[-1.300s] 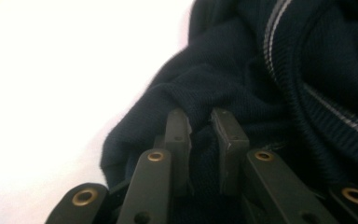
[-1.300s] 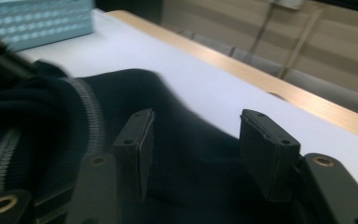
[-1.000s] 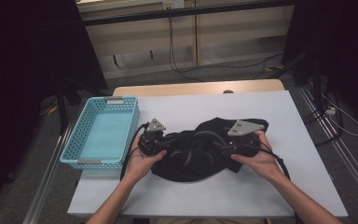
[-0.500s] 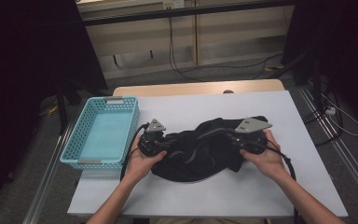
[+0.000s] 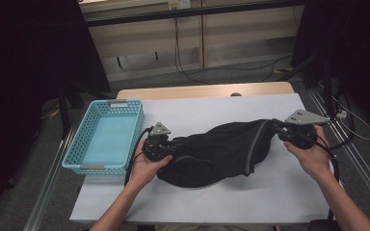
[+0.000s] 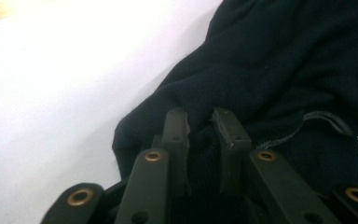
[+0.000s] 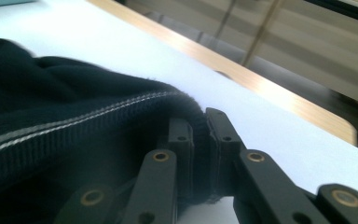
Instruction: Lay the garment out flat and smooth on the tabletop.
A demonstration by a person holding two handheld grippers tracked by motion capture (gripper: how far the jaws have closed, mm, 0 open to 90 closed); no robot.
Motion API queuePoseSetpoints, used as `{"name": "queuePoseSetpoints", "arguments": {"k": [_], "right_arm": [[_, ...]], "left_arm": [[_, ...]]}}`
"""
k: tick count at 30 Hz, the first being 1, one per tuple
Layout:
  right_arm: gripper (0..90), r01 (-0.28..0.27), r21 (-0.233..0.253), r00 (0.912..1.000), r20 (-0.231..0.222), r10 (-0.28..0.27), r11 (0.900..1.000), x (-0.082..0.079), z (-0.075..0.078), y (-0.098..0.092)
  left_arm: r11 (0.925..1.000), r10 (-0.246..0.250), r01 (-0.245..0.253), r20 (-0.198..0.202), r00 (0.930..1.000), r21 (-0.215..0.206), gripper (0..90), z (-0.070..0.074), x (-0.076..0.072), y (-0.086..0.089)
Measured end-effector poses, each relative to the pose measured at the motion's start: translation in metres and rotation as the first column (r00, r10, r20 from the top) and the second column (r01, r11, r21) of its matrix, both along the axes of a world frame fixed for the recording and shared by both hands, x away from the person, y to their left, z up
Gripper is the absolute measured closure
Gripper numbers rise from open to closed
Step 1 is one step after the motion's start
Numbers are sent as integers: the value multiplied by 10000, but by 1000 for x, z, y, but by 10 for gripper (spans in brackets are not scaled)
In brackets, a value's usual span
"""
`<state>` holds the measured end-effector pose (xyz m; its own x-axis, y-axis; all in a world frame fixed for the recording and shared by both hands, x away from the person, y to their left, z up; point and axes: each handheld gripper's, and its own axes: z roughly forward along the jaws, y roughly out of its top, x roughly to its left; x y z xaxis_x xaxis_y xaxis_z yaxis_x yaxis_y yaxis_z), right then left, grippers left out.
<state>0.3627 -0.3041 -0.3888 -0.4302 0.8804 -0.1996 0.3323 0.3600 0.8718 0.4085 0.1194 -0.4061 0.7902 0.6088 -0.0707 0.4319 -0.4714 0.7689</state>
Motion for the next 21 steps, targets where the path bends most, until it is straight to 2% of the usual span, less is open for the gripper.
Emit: {"name": "queuePoseSetpoints", "arguments": {"k": [3,4,5,7,8,11,15,17,21], "right_arm": [[820,542,30,9985,79,-543,9985,8,-1,-10],[818,738,46,9972,66,-739,9973,12,-2,-13],[815,885,100,9961,-51,-885,9960,15,-4,-16],[804,1055,97,9933,-473,-1050,9944,20,-11,-19],[796,972,101,9926,-735,-963,9952,20,-14,-19],[738,870,339,9931,-820,-839,9956,17,-17,-18],[603,679,696,9946,-834,-620,9953,8,-16,-15],[554,604,680,9953,-792,-550,9959,1,-16,-12],[466,411,795,9971,-665,-359,9960,-13,-14,-7]], "left_arm": [[10000,62,-62,42,10000,25,691,-1,-1,-1],[9999,80,-81,167,9998,98,666,-1,-1,-2],[9997,89,-97,339,9994,231,645,0,-3,-1],[9998,114,-123,438,9990,187,582,2,-6,-1],[9998,88,-96,458,9989,174,550,3,-8,0],[9998,-49,36,614,9981,208,506,4,-14,1],[9996,-118,100,697,9975,265,432,3,-20,0],[9994,-290,276,719,9970,214,473,2,-23,0],[9995,-177,156,783,9968,272,411,2,-29,3]]}}
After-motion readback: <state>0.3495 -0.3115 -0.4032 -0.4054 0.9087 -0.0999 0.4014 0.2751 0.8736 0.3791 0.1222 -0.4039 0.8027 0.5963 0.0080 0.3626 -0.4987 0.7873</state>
